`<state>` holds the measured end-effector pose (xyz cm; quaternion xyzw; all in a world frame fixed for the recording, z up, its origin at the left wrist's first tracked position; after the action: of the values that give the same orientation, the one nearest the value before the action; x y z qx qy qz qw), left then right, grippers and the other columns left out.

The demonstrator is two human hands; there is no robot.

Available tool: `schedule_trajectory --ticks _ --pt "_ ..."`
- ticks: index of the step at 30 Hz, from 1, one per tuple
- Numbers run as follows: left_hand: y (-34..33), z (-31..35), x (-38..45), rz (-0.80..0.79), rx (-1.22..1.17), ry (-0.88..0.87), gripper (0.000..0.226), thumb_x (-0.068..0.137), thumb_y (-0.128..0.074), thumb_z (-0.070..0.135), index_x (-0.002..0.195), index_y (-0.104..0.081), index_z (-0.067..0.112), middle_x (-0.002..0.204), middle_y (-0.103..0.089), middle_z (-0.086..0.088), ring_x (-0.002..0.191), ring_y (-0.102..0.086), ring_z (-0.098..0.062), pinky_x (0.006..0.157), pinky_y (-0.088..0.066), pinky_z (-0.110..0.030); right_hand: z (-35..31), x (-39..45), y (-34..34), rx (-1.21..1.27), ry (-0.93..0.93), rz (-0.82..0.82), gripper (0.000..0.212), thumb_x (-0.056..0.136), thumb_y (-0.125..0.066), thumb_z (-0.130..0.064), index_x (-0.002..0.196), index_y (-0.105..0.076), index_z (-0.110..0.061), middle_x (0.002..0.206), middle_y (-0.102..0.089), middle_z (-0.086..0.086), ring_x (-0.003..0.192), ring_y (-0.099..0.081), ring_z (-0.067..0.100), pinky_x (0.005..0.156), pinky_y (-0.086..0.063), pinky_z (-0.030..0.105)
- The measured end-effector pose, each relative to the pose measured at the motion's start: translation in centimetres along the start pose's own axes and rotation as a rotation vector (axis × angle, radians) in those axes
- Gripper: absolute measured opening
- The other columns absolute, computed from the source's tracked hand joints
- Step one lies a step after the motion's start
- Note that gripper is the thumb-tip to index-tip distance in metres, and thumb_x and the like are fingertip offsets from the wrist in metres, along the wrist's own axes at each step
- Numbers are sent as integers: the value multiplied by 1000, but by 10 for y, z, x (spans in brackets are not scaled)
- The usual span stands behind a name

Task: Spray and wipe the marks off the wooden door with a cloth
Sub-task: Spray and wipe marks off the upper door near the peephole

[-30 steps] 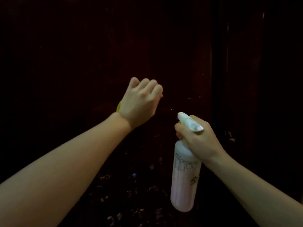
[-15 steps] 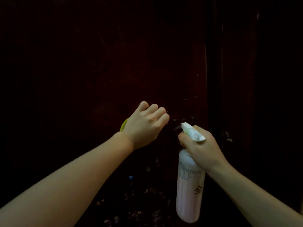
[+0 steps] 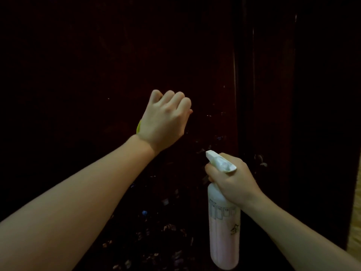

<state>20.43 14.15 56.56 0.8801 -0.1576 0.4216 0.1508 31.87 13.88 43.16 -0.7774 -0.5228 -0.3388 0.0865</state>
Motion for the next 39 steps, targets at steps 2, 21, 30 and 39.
schedule_trajectory --ticks 2,21,30,39 --pt "1 0 -1 5 4 9 19 97 -50 21 81 -55 12 77 -56 -1 69 -52 -20 70 -36 -36 1 -1 2 -1 12 37 34 82 -61 -12 56 -40 -10 52 -43 -2 48 -39 14 46 -32 31" --pt "-23 54 -9 -146 -130 -299 4 91 -54 15 93 -57 13 87 -59 -6 76 -55 -23 73 -39 -39 -2 11 36 -9 -45 98 29 82 -63 -25 71 -53 0 63 -56 11 56 -49 15 54 -41 33" --pt "-10 11 47 31 3 12 12 95 -52 18 88 -58 11 83 -59 -4 73 -55 -23 72 -38 -39 -13 24 37 -44 9 135 29 84 -60 -17 72 -53 9 67 -58 24 54 -48 18 48 -38 28" --pt "-35 89 -9 -169 -152 -325 8 89 -53 12 88 -60 13 82 -58 -4 72 -53 -22 70 -38 -37 12 14 40 -5 -134 79 30 83 -65 -24 78 -55 3 64 -51 6 59 -46 17 56 -38 36"
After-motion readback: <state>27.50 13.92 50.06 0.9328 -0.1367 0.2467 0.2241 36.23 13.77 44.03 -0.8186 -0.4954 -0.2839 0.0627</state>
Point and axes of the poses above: each hand's wrist, its own x-axis towards the middle knuckle, its own y-axis out of the back of the hand, z = x × y, the point moved 10 cm from there along x, towards the middle knuckle
